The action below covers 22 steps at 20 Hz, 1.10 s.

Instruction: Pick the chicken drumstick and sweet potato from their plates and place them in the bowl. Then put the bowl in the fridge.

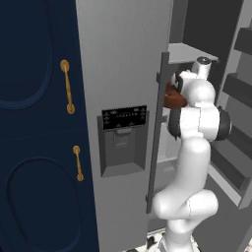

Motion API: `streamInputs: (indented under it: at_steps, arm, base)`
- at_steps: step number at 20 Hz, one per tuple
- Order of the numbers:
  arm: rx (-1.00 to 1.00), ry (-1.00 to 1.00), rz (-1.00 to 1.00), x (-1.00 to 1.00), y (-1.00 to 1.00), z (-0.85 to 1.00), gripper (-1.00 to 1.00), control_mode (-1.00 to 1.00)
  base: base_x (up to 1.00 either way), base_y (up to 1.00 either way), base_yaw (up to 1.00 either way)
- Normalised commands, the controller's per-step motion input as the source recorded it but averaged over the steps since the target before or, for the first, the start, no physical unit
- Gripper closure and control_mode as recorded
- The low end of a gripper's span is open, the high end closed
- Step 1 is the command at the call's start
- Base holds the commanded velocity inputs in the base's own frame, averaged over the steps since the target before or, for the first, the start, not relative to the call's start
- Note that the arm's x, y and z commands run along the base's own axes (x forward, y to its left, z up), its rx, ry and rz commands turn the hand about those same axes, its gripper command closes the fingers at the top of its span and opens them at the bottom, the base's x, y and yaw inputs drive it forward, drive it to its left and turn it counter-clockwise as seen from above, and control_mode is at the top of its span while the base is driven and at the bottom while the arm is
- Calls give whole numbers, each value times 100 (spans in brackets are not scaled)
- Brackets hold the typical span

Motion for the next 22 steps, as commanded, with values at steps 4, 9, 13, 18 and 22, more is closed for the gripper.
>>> streamInputs:
  at_steps: [4,9,13,18,22]
  arm:
    - [-5,-31,0,-100,81,-4,-100,-100]
    - [-4,-21,-1,-100,90,-24,-100,-100]
    - [-4,-10,-2,-100,75,-32,-100,-100]
    - [-17,-52,-1,-100,50,4,-100,-100]
    - [-3,0,2,0,1,0,-100,-100]
  base:
    - [0,0,0]
    - [0,0,0]
    - [0,0,0]
    - [0,0,0]
    - [0,0,0]
